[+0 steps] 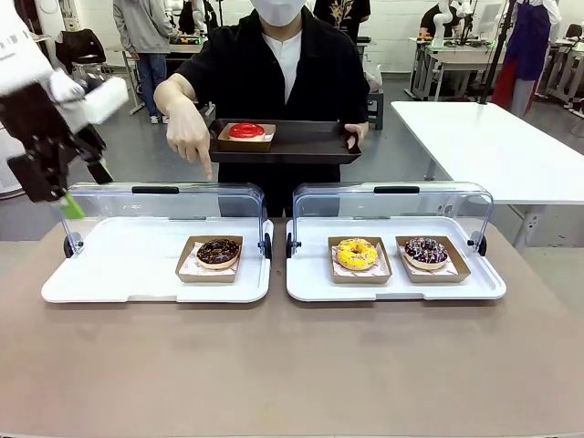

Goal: Provide the desired donut to the person.
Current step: Pick up and lift the Paper togo box containing the Donut pointed at by the person.

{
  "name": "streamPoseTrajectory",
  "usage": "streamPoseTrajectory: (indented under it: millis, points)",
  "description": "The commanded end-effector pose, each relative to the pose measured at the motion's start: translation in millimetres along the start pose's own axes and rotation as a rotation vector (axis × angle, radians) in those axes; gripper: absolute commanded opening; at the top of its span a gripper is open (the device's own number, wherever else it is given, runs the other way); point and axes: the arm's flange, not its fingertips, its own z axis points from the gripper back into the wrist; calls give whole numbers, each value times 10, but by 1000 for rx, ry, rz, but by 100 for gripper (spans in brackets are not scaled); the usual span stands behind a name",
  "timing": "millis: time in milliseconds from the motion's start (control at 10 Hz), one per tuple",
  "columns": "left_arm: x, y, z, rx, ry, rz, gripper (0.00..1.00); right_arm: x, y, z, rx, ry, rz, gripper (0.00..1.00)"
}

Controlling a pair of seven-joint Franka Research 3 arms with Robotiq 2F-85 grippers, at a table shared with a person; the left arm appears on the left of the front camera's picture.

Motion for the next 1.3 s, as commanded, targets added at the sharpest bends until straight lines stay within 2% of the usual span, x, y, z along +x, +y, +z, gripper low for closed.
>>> streamPoseTrajectory:
  millis: [0, 300, 500, 800, 1000, 1100, 1200]
  points:
    - [57, 17, -370, 22, 54, 18, 100, -5, 7, -9, 0, -9, 3, 100]
    - [194, 180, -922, 46, 141, -4, 100, -5, 7, -9, 0, -9, 3, 100]
    - [224, 383, -1207, -1, 150, 22, 100, -5, 7, -9, 0, -9, 3, 100]
    - [185, 653, -1340, -37, 97, 8, 100, -5, 7, -9, 0, -9, 3, 100]
    - [105, 678, -1291, -90, 71, -25, 100, -5, 7, -9, 0, -9, 3, 100]
    - [167, 639, -1396, -33, 116, 11, 100, -5, 7, -9, 0, -9, 3, 100]
    - [167, 639, -1396, -33, 116, 11, 100, -5, 7, -9, 0, -9, 3, 100]
